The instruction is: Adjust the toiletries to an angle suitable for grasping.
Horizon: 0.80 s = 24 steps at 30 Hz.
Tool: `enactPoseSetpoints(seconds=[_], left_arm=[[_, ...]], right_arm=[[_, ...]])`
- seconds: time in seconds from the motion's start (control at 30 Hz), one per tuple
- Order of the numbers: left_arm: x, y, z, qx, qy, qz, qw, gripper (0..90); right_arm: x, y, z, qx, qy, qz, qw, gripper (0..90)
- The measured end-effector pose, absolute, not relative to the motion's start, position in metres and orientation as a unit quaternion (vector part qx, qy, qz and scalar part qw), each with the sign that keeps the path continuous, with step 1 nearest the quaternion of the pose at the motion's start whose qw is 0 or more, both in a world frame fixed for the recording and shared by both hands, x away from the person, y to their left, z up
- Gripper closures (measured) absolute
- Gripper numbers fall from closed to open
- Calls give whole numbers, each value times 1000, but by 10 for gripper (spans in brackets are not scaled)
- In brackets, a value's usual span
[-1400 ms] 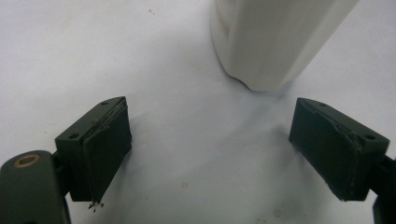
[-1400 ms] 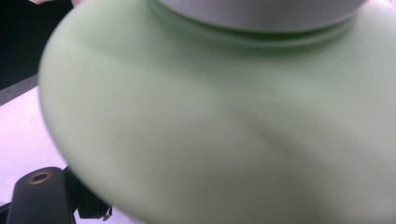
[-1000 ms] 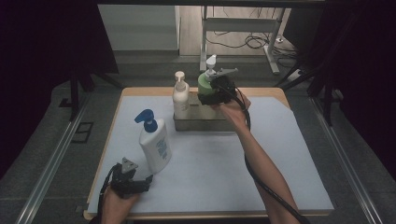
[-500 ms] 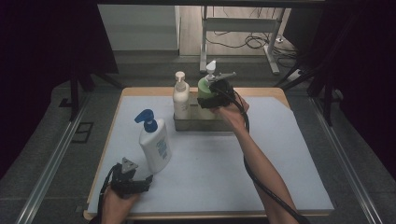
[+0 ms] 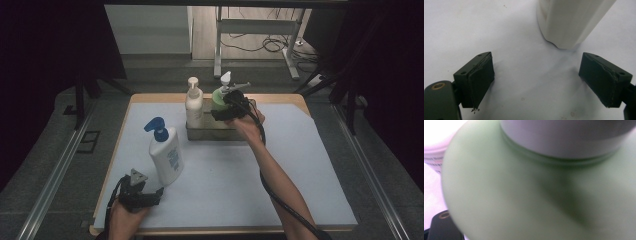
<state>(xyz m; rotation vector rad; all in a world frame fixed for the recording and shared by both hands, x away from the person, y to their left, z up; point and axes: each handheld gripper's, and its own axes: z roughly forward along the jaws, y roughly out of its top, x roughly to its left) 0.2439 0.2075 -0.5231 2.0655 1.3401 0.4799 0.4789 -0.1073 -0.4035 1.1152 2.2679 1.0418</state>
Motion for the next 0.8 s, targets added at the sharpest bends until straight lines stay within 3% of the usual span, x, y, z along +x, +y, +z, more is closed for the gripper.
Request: enactPoseSetpoints(seconds=[0.8], left_arm=[[244,207,-523,783,508,182,311,125]], right_arm=[[485,-111,-417,398,816,378,182,116]])
